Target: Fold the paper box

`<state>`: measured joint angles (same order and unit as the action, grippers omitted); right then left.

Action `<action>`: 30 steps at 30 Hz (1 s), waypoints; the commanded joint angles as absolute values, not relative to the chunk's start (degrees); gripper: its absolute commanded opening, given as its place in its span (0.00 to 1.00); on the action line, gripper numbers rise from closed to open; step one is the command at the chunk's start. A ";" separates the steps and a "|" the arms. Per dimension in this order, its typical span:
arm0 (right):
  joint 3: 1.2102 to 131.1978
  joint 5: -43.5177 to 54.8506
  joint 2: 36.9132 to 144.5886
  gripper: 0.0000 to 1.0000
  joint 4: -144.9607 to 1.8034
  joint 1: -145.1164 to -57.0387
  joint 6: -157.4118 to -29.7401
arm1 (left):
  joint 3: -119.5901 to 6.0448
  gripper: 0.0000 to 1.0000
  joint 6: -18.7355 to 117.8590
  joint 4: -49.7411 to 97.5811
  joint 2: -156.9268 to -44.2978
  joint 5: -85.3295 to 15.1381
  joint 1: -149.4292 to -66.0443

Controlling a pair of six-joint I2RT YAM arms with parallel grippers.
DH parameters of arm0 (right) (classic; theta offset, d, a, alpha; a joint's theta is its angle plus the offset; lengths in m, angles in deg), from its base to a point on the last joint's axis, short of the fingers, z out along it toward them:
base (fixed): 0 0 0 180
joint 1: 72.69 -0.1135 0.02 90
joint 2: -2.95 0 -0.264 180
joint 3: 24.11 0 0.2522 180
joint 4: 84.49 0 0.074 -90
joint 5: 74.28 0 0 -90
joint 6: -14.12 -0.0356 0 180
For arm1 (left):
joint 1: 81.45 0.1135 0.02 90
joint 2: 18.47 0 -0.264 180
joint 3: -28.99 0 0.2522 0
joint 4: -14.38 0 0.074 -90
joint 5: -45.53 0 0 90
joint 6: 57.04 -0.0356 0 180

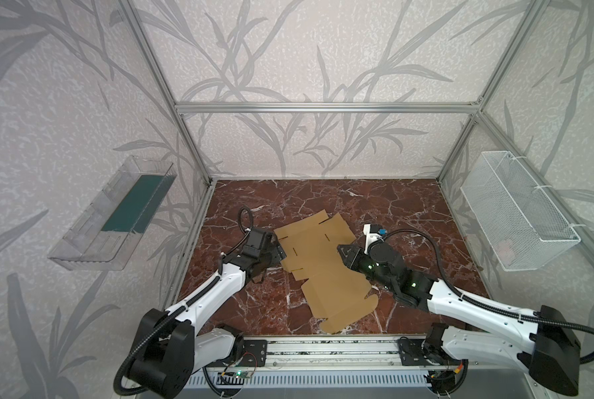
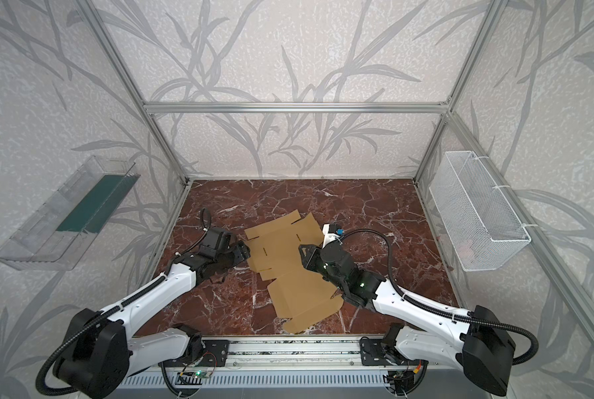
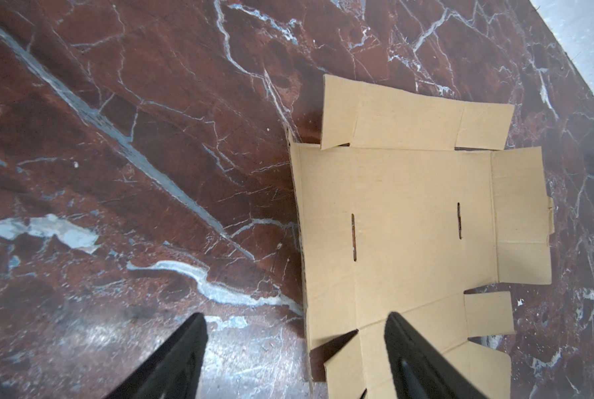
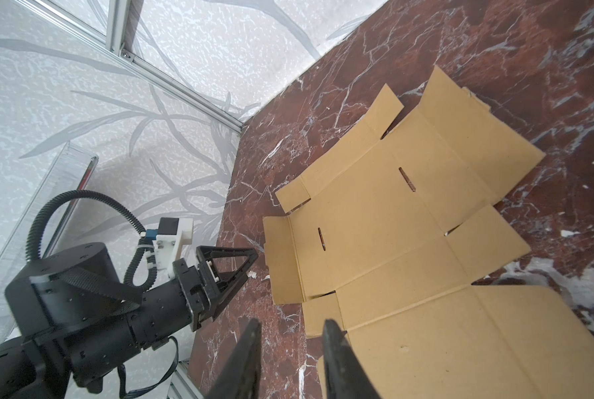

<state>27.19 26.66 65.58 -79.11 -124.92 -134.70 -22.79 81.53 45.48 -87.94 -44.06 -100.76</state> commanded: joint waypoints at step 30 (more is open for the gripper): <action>28.11 25.57 63.24 0.31 -78.11 -126.16 -133.79 | -28.85 0.00 78.47 36.91 -104.80 -42.70 -98.67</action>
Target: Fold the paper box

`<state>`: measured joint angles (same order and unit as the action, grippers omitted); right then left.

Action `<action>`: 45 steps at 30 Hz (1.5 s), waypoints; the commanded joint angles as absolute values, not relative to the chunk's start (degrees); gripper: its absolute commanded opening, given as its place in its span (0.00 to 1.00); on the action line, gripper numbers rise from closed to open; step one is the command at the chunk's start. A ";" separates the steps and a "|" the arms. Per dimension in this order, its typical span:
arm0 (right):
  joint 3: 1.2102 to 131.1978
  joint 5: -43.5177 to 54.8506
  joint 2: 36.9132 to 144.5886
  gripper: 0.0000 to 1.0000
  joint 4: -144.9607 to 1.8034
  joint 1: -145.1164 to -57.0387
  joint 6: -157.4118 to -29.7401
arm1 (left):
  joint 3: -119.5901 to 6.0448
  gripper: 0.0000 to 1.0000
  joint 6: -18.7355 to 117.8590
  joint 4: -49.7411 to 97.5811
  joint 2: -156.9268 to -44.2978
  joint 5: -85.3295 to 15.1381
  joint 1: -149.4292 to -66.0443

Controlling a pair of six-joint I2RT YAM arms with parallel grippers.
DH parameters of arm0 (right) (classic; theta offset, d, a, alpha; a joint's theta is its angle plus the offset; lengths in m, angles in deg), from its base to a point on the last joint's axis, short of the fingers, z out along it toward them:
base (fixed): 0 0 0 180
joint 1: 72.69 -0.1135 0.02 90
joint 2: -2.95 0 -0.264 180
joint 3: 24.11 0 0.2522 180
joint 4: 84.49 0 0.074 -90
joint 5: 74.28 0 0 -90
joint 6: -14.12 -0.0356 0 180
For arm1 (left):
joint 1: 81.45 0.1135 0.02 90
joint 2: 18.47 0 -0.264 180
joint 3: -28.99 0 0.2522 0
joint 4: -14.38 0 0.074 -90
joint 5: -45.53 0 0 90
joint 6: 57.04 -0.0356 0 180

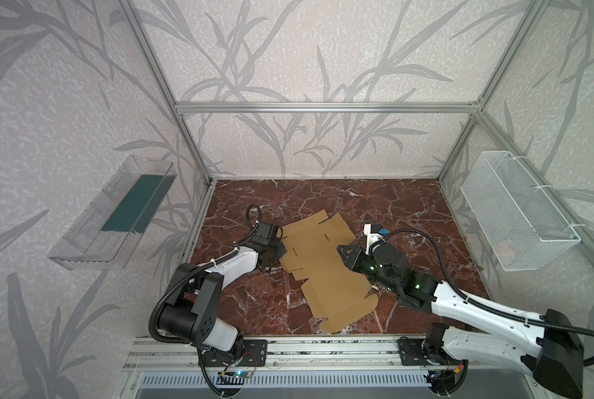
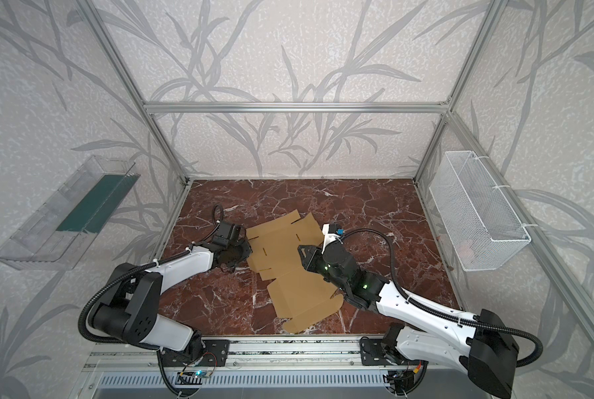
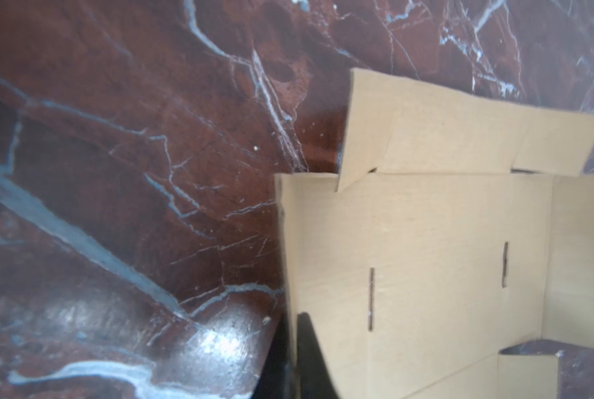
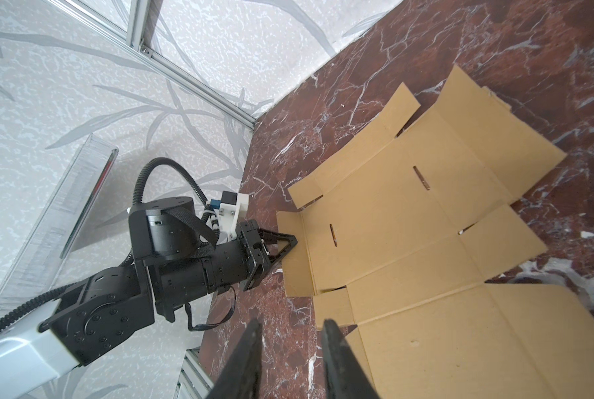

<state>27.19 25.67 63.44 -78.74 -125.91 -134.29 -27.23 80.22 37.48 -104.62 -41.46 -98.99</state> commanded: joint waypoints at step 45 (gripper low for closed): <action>45.57 14.97 80.91 0.66 -72.49 -119.45 -152.52 | 12.50 0.00 26.39 0.65 -45.04 -86.16 -145.55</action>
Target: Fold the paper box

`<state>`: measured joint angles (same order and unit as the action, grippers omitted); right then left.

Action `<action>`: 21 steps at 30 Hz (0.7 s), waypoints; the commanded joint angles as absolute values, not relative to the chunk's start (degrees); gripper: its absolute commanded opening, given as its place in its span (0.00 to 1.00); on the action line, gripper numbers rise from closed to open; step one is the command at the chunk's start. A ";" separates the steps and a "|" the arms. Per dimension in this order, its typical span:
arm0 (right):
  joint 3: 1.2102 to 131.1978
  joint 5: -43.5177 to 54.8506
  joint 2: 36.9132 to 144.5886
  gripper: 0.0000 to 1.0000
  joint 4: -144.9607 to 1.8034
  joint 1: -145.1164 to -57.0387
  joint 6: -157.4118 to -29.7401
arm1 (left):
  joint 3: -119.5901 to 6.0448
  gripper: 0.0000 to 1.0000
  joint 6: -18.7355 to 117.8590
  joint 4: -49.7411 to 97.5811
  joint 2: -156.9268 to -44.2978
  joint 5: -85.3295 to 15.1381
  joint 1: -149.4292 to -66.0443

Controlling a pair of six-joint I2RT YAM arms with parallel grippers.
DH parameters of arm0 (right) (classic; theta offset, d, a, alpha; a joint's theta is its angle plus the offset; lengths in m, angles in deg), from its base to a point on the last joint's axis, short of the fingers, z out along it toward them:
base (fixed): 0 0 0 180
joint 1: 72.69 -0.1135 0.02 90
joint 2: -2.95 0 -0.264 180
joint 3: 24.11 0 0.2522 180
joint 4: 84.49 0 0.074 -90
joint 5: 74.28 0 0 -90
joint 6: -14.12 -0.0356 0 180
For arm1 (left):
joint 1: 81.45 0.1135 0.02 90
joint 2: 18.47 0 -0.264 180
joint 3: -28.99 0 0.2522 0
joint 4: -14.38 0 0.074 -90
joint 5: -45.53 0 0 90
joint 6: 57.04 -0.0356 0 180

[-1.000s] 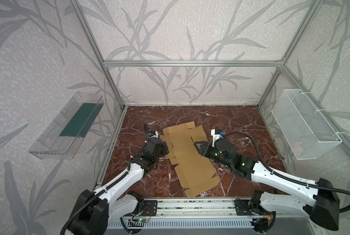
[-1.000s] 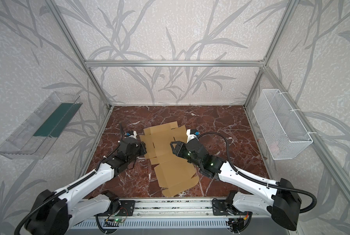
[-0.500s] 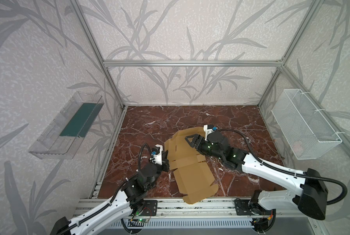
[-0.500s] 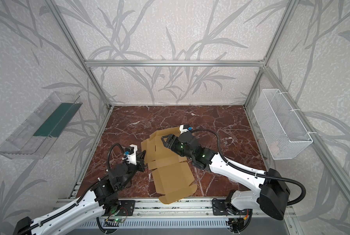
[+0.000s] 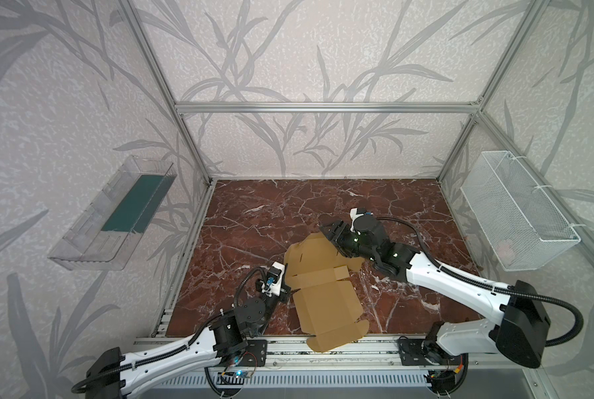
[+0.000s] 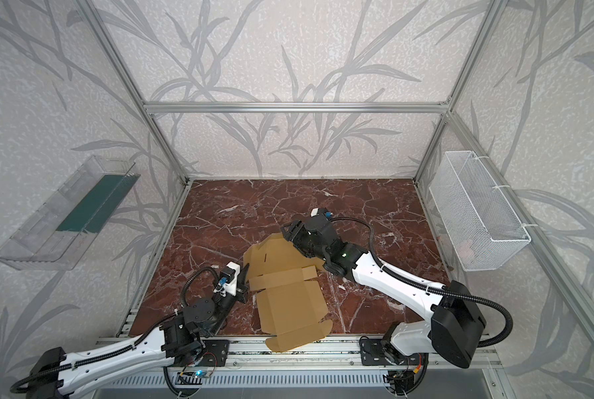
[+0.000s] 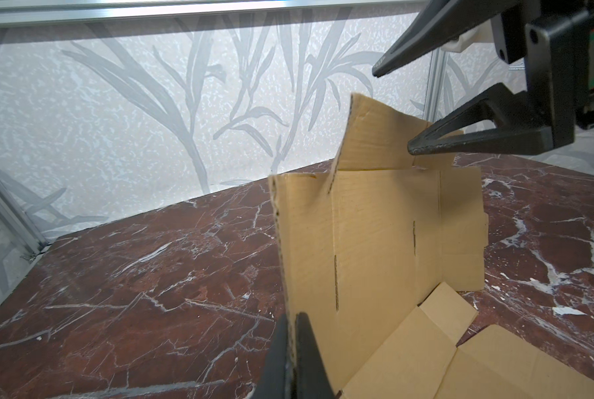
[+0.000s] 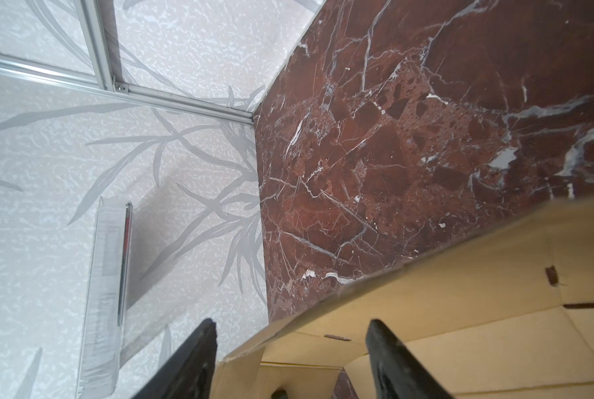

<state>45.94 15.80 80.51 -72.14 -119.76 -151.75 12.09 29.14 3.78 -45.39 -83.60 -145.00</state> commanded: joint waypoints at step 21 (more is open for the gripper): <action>40.51 12.84 82.49 0.28 -79.31 -119.01 -154.91 | 13.82 0.00 25.54 -1.74 -45.43 -88.94 -147.98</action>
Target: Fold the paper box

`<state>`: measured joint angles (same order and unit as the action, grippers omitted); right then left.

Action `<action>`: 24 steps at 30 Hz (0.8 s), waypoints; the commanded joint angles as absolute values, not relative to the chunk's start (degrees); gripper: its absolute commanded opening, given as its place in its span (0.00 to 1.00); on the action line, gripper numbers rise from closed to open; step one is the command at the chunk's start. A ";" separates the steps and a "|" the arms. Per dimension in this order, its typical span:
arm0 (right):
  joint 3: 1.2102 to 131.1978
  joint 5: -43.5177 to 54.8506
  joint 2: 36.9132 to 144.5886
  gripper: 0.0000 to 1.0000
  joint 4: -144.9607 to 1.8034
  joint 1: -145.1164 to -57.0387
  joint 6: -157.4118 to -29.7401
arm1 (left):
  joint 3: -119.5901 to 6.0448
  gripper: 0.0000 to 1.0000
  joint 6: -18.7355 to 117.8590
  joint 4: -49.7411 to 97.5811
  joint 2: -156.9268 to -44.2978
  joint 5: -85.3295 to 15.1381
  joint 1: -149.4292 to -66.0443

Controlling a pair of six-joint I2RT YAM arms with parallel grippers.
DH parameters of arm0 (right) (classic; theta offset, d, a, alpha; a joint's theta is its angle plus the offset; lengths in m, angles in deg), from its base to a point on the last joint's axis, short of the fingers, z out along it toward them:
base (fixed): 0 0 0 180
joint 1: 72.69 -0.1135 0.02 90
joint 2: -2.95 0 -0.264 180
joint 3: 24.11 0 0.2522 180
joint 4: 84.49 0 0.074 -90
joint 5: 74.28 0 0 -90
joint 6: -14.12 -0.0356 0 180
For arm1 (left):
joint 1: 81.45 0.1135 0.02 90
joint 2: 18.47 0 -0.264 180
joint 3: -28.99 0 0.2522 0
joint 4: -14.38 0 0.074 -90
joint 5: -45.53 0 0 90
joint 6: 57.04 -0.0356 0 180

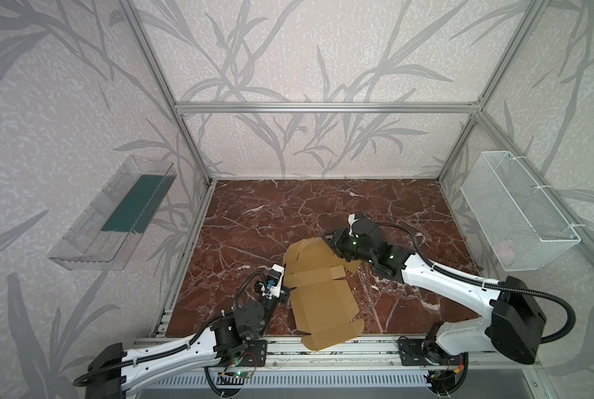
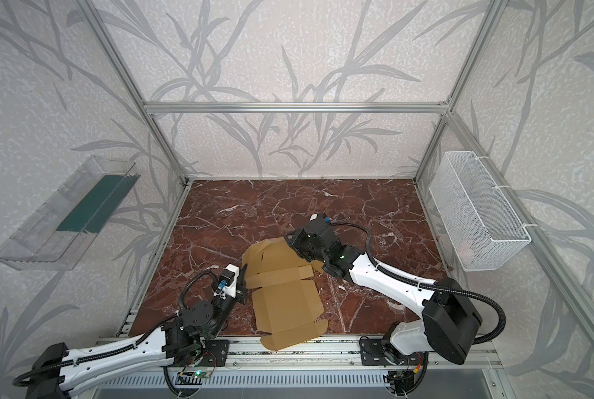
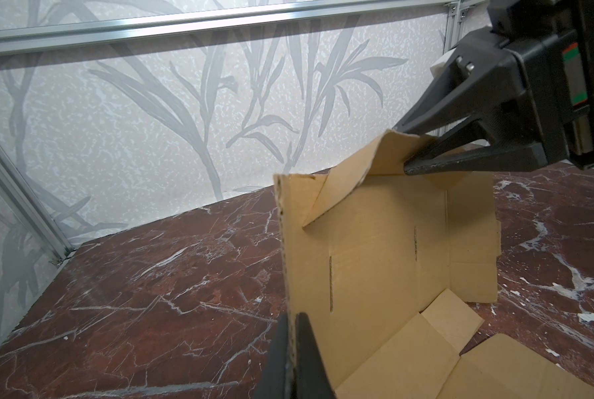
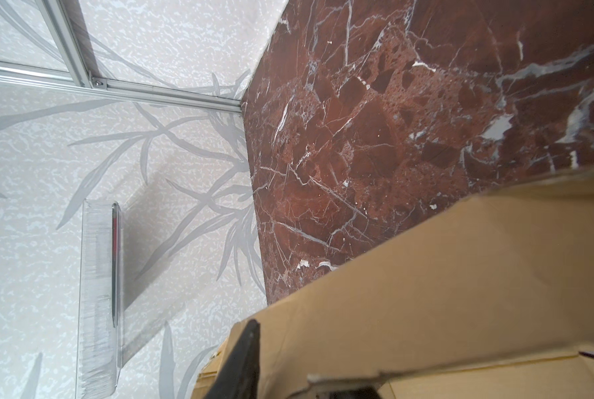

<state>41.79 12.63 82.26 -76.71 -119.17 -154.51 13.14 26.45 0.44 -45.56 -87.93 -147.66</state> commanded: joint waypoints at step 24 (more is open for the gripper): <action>33.34 17.65 78.62 0.03 -87.36 -118.88 -154.85 | 5.57 0.24 26.41 6.44 -42.02 -84.57 -152.73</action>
